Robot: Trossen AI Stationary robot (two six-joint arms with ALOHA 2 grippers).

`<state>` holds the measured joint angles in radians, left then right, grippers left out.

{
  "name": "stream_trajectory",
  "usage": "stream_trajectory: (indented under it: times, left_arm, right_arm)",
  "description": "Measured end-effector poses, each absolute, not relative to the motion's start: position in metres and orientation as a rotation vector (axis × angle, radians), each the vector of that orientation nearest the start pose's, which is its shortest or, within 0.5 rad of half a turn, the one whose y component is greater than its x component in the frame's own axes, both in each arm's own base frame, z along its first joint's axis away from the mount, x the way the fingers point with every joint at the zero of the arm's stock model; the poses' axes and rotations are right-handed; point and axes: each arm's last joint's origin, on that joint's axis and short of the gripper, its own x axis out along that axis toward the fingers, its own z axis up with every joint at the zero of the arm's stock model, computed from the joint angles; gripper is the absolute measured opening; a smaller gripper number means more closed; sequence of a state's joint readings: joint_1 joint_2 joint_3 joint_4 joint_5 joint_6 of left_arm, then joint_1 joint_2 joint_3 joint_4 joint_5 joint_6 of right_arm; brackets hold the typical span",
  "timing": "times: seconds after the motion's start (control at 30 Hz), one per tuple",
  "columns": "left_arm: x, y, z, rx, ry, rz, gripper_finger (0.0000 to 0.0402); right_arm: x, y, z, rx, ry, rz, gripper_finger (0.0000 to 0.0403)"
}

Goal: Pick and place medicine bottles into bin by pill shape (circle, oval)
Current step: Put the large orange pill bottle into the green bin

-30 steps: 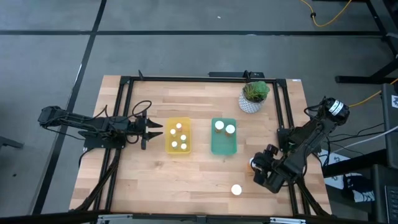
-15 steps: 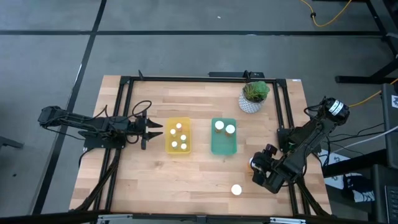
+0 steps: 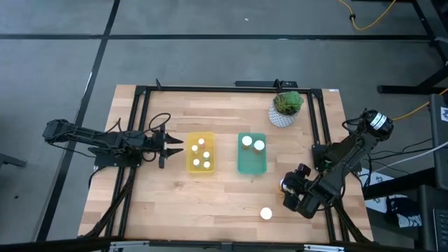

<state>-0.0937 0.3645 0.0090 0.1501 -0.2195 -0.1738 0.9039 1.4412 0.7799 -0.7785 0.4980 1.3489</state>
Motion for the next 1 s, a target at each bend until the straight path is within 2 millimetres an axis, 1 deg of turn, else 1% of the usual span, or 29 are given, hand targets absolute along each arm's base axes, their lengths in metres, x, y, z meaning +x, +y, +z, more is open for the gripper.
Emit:
stream_trajectory:
  times: [0.27, 0.63, 0.9, 1.0]
  left_arm:
    - [0.118, -0.0048, 0.149, -0.141, 0.192, 0.142, 0.015]
    - [0.118, -0.0047, 0.149, -0.141, 0.192, 0.143, 0.015]
    - [0.118, -0.0048, 0.1489, -0.141, 0.192, 0.143, 0.015]
    - [0.118, -0.0048, 0.1489, -0.141, 0.192, 0.143, 0.015]
  right_arm:
    - [0.152, 0.1709, 0.1698, 0.271, 1.034, -0.414, 0.0276]
    - [0.1518, 0.1706, 0.1698, 0.267, 1.035, -0.415, 0.022]
    - [0.1521, 0.171, 0.1707, 0.27, 1.035, -0.415, 0.0228]
    - [0.1541, 0.1734, 0.1759, 0.257, 1.031, -0.399, 0.0221]
